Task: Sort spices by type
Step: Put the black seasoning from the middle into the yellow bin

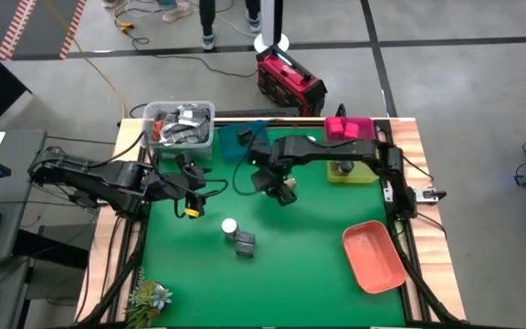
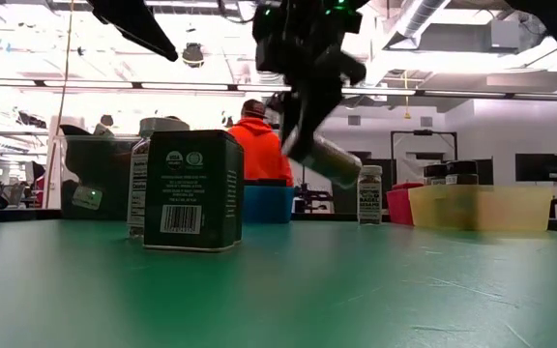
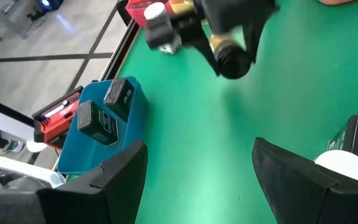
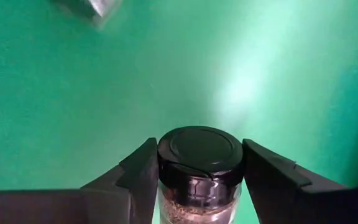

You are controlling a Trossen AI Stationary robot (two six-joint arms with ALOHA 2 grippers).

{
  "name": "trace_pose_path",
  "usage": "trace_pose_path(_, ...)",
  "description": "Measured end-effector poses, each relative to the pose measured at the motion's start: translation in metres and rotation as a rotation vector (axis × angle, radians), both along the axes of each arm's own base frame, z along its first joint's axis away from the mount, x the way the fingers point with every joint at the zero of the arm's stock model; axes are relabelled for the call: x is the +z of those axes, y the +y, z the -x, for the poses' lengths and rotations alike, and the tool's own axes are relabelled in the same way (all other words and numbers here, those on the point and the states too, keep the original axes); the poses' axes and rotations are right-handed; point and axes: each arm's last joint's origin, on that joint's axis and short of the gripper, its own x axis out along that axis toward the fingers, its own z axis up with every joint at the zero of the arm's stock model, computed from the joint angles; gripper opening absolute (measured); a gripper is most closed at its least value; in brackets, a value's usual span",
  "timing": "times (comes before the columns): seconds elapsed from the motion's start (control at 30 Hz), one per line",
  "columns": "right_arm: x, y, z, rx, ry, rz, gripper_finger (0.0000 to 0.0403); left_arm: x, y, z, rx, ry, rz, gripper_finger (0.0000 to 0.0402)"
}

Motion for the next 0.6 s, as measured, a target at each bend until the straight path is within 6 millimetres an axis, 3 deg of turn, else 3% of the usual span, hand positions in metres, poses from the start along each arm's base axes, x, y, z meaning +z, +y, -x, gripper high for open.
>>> trace_pose_path(0.17, 0.026, -0.001, 0.014, -0.052, -0.133, -0.076, 0.0223, 0.000, 0.000, 0.000, -0.015, 0.009, -0.023, 0.0276)
trace_pose_path(0.33, 0.038, 0.006, 0.032, -0.098, -0.292, -0.103, 0.0223, -0.003, -0.001, -0.003, -0.016, -0.026, -0.017, 0.0276)
trace_pose_path(0.6, 0.033, 0.014, 0.072, -0.255, -0.683, -0.144, 0.0223, -0.056, 0.000, -0.024, -0.070, -0.215, -0.099, 0.0276)
